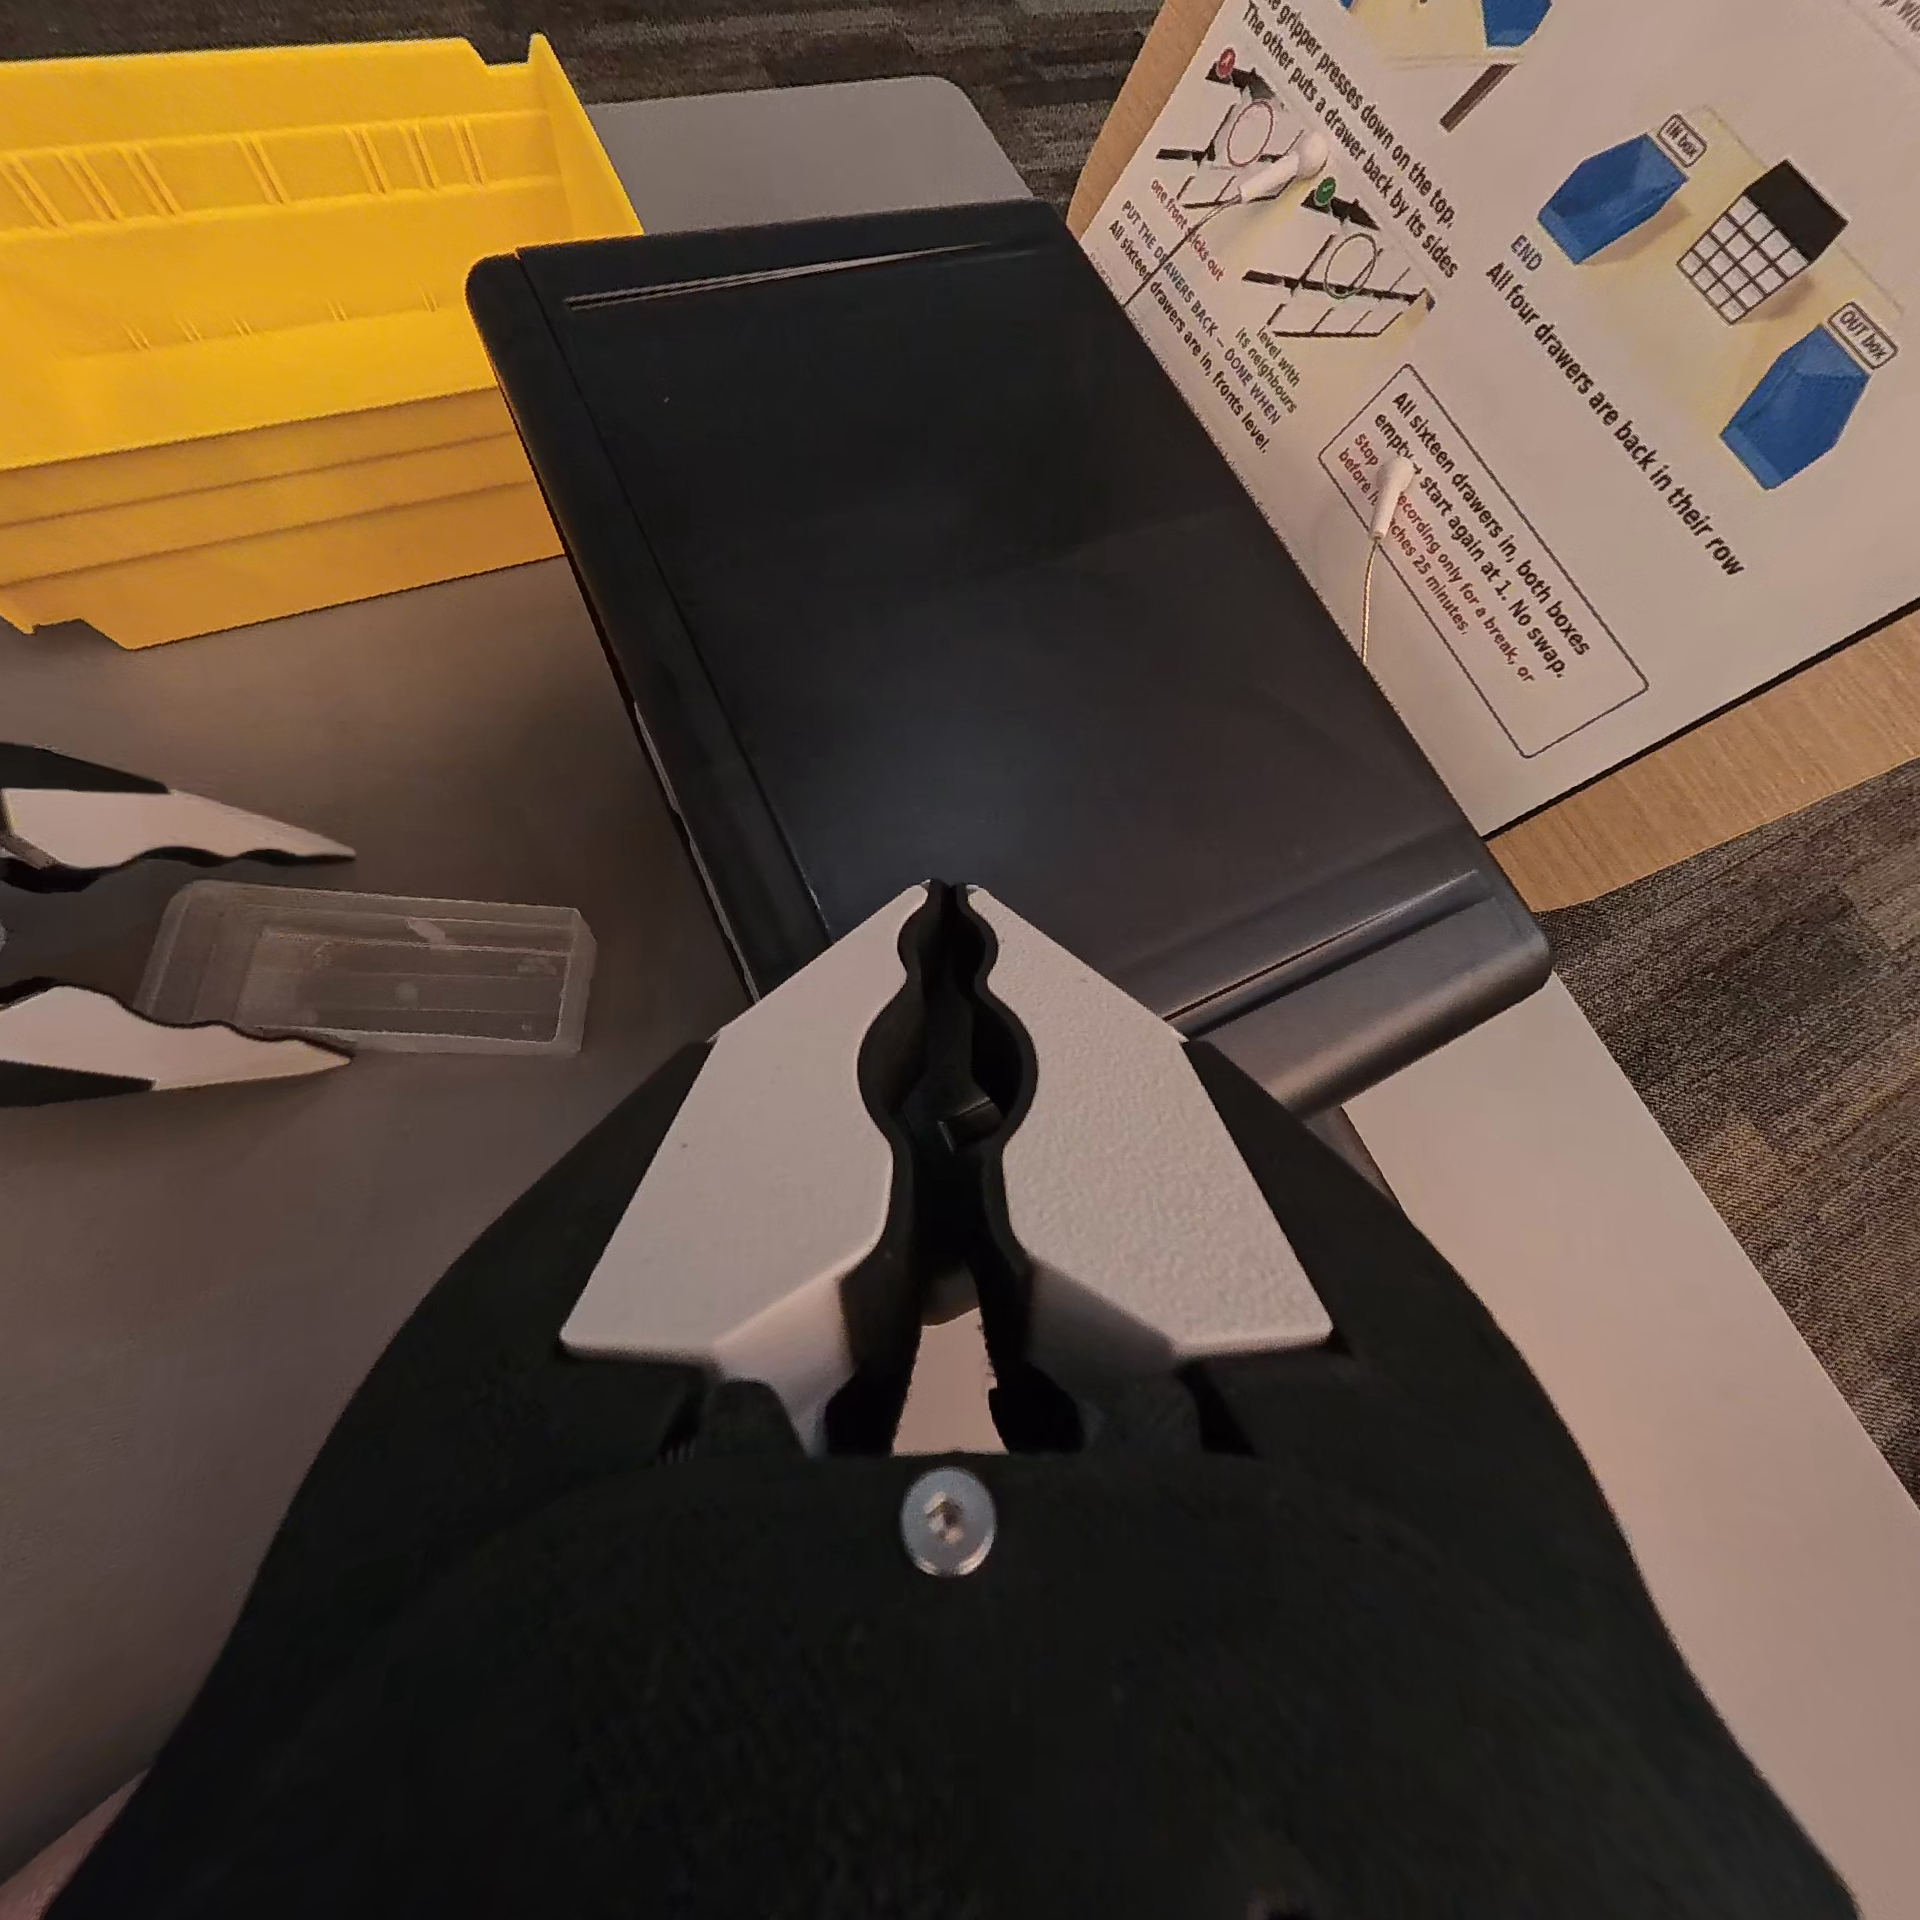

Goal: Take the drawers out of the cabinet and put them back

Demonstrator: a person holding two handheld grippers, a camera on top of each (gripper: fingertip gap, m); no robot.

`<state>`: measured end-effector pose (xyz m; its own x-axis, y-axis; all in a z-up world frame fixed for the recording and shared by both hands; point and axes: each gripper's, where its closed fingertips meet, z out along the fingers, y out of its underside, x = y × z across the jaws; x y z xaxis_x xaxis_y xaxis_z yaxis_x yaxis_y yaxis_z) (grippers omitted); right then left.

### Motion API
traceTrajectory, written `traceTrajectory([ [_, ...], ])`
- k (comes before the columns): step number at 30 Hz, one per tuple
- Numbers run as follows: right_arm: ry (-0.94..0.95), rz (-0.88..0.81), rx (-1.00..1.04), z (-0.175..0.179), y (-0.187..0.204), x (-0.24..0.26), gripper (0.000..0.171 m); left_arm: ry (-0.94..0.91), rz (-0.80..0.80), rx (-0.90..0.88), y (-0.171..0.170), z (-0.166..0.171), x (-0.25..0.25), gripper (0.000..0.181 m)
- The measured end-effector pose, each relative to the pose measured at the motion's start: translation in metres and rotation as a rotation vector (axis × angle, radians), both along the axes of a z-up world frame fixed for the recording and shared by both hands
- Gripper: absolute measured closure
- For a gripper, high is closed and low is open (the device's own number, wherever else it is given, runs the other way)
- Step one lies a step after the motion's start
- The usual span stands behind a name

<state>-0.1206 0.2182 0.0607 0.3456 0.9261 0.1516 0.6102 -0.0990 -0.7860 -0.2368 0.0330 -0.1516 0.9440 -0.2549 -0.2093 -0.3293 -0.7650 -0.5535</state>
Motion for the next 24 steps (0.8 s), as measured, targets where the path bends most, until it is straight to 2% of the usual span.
traceTrajectory([
  [1,0.000,0.000,0.000,0.000,0.000,0.000,0.171,-0.012,-0.008,-0.007,0.000,-0.001,0.001,0.103],
  [3,-0.001,0.000,0.002,0.000,0.000,0.000,0.171,-0.032,-0.013,-0.029,-0.001,-0.002,0.001,0.112],
  [15,-0.001,0.002,0.002,0.000,0.000,0.000,0.171,-0.082,-0.057,-0.152,-0.003,-0.006,-0.003,0.112],
  [24,-0.001,0.003,0.003,0.000,0.000,0.000,0.171,0.069,-0.067,-0.075,0.004,0.011,-0.023,0.119],
])
